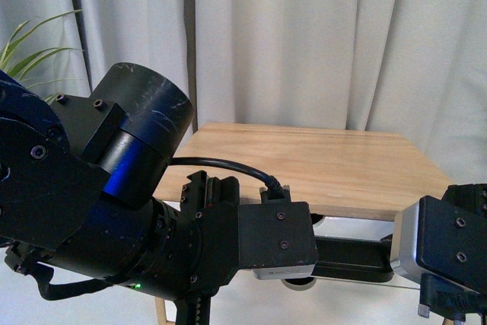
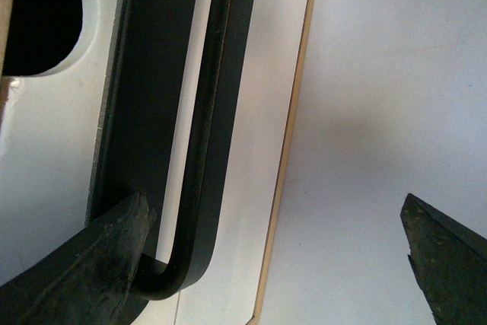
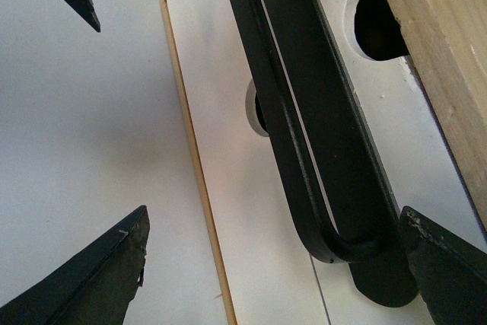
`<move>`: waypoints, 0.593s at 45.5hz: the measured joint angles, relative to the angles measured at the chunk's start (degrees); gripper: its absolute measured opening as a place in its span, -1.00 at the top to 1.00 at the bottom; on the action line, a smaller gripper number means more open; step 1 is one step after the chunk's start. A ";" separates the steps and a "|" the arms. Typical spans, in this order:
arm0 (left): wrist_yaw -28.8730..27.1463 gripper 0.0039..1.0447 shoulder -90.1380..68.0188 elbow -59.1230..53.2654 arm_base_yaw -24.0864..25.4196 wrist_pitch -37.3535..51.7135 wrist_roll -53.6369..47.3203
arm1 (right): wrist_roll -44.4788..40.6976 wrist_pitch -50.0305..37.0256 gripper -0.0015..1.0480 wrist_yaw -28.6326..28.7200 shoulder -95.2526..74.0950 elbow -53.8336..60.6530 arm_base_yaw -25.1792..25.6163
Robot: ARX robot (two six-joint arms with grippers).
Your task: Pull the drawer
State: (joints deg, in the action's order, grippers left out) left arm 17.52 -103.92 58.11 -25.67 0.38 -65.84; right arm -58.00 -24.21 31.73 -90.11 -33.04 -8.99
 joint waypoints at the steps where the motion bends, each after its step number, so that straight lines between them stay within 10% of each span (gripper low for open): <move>1: 0.00 -0.89 0.00 0.00 0.00 -0.02 0.02 | 0.00 0.11 -0.83 -0.20 -0.17 -0.15 -0.09; 27: 2.23 -0.89 0.57 0.31 1.97 -2.45 -0.90 | 0.02 0.68 -0.83 -1.55 -2.91 -2.23 -1.77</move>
State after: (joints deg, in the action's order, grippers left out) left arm 19.75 -103.35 58.41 -23.70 -2.07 -66.74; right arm -57.98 -23.53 30.17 -93.01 -35.27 -10.76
